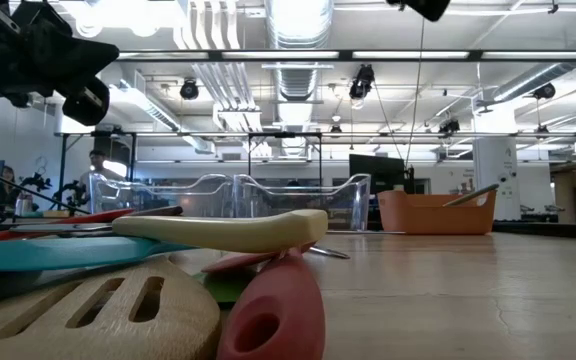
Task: Pick & Place Kitchen Items
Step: Put the red spatula into the right transparent bin
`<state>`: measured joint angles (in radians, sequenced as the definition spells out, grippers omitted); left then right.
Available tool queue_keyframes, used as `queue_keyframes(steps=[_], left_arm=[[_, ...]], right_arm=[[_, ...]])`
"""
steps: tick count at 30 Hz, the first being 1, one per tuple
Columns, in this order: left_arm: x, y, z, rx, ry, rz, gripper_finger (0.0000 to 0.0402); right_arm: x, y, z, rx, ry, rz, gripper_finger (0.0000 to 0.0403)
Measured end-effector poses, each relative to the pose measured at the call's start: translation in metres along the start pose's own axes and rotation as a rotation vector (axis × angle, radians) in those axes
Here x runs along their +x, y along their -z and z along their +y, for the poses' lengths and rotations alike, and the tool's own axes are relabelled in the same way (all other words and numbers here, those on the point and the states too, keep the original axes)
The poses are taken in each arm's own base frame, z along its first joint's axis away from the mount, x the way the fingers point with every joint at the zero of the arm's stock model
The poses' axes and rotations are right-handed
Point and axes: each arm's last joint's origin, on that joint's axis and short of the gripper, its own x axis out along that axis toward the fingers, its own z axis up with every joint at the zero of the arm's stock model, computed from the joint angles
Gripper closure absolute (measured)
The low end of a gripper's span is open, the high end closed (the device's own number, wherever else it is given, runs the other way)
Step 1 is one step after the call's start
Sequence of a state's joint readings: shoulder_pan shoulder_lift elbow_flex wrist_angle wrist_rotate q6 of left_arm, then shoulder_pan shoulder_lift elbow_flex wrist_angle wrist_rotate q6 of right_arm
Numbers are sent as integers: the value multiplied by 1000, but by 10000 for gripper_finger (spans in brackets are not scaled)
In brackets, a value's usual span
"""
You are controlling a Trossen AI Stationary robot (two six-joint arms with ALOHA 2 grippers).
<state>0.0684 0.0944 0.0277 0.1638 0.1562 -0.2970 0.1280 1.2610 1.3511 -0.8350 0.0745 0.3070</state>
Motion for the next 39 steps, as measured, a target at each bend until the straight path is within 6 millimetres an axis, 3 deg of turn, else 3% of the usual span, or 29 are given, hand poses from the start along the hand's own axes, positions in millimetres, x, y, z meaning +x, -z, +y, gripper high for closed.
queue_keyframes(steps=[9,20,26,32,39], left_arm=[[0,0,0,-2,-1,2,390],[-2,3,1,-61,-42,130,390],[-12,-27,-9,-78,-133,326,390],[-12,-66,-22,-65,-118,321,390],[-2,-83,-25,-44,-150,456,390]], right_arm=[[10,11,25,-32,-83,-24,334],[45,24,40,-65,-112,1,344],[67,30,42,-74,-86,65,346],[86,35,44,-81,-67,113,351],[106,33,48,-76,-74,94,349]])
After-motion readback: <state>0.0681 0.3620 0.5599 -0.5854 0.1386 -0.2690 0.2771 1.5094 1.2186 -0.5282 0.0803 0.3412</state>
